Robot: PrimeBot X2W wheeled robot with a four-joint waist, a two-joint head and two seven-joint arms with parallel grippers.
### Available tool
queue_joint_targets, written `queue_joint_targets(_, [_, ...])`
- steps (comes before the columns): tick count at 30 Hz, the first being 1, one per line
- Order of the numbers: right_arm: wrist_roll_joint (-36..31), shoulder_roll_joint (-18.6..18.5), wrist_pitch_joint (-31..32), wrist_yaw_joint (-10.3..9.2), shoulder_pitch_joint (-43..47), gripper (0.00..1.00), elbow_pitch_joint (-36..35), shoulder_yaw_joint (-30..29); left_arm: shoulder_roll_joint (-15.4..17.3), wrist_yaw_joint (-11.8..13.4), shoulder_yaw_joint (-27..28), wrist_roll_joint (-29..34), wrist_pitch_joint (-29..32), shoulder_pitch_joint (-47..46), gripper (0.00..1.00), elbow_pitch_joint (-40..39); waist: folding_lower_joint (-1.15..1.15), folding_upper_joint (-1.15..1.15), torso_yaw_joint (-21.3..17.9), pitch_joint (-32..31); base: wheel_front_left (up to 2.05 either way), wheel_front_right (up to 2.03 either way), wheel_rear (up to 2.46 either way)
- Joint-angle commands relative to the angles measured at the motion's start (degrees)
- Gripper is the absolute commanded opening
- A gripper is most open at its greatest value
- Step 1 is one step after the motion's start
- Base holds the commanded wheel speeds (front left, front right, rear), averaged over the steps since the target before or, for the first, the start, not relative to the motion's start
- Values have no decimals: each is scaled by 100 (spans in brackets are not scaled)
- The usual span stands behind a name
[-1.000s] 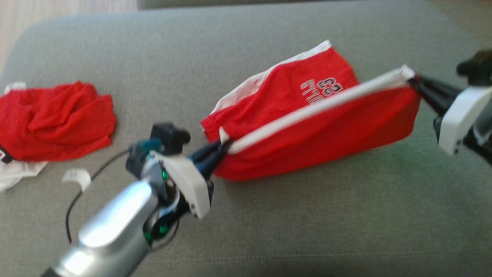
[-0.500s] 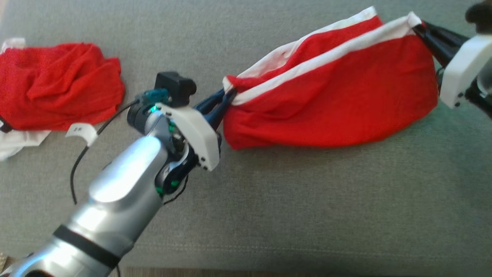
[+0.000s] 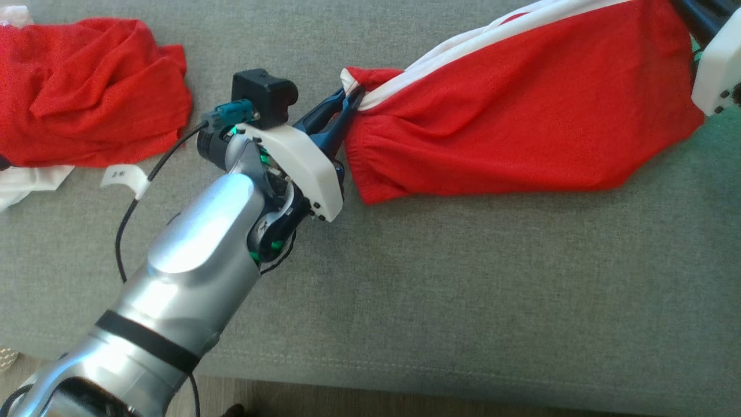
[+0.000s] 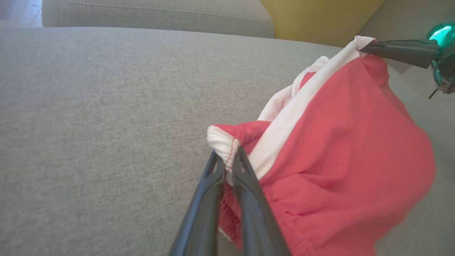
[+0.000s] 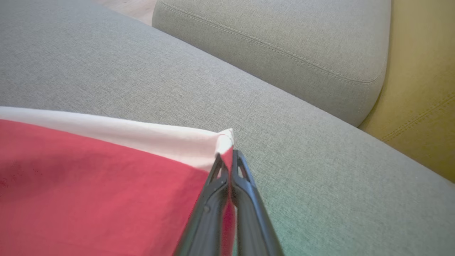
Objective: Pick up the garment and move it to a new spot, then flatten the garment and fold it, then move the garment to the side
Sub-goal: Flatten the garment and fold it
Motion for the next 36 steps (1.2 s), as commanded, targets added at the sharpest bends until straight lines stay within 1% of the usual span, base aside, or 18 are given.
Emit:
queue_joint_targets(1, [57,-68,-95,-4,-66,0,0,-40,108,-8,180,48,-51,-262,0,-91,-1,0,8,27,0,0,0])
queue_joint_targets(2, [25,-55,-172,-4,-97,0,51,-36,86,-14,173,51,-67,-284,35,-50,-1,0,7,41,0,0,0])
queue_joint_targets(3, [16,-35,-233,-4,-110,95,114,-33,65,-17,168,55,-84,-304,81,-9,-1,0,4,50,0,0,0])
queue_joint_targets(4, [102,2,-171,-4,-86,100,209,-31,43,-18,168,56,-109,-323,100,29,-1,0,-1,53,0,0,0])
queue_joint_targets(7, [304,107,-297,-4,-84,100,337,-57,-18,41,253,26,-277,-362,100,137,-1,0,-26,33,0,0,0])
queue_joint_targets(9, [452,171,-517,-4,-27,100,449,-97,-52,79,314,-14,-401,-333,100,237,-1,0,-48,-59,0,0,0])
queue_joint_targets(12, [508,257,-824,-4,129,100,557,-81,-90,88,458,-164,-569,-220,100,307,-1,0,-115,-258,0,0,0])
queue_joint_targets(15, [690,360,-1178,-4,355,100,618,-90,-77,123,733,-386,-749,-44,100,195,-1,0,-190,-539,0,0,0])
queue_joint_targets(18, [941,388,-1429,-4,579,100,609,-184,7,241,931,-436,-867,155,100,-16,-1,0,-250,-800,0,0,0])
queue_joint_targets(21, [934,347,-1604,-4,785,100,588,-326,80,364,1075,-453,-923,404,100,-277,-1,0,-291,-1063,0,0,0])
queue_joint_targets(23, [916,342,-1628,-4,852,100,582,-428,101,398,1137,-482,-934,496,100,-382,-1,0,-311,-1141,0,0,0])
queue_joint_targets(25, [708,351,-1642,-4,975,100,424,-792,174,499,1259,-481,-954,682,100,-599,-1,0,-354,-1305,0,0,0])
queue_joint_targets(27, [346,343,-1644,-4,1193,100,232,-1330,246,620,1370,-426,-969,870,100,-825,-1,0,-394,-1451,0,0,0])
queue_joint_targets(30, [-316,429,-1646,-4,1699,100,-199,-2318,337,801,1512,-307,-980,1188,100,-1142,-1,0,-452,-1671,0,0,0])
queue_joint_targets(32, [-795,561,-1646,-4,2139,100,-537,-3047,449,1038,1537,-77,-983,1409,100,-1255,-1,0,-484,-1817,0,0,0])
queue_joint_targets(33, [-1620,636,-1646,-4,2592,100,-933,-3576,471,1213,1640,134,-985,1628,100,-1456,-1,0,-504,-1929,0,0,0])
queue_joint_targets(36, [-2588,930,-1647,-4,3361,100,-1432,-4397,452,1285,1823,512,-986,2021,100,-1814,-1,0,-530,-2076,0,0,0])
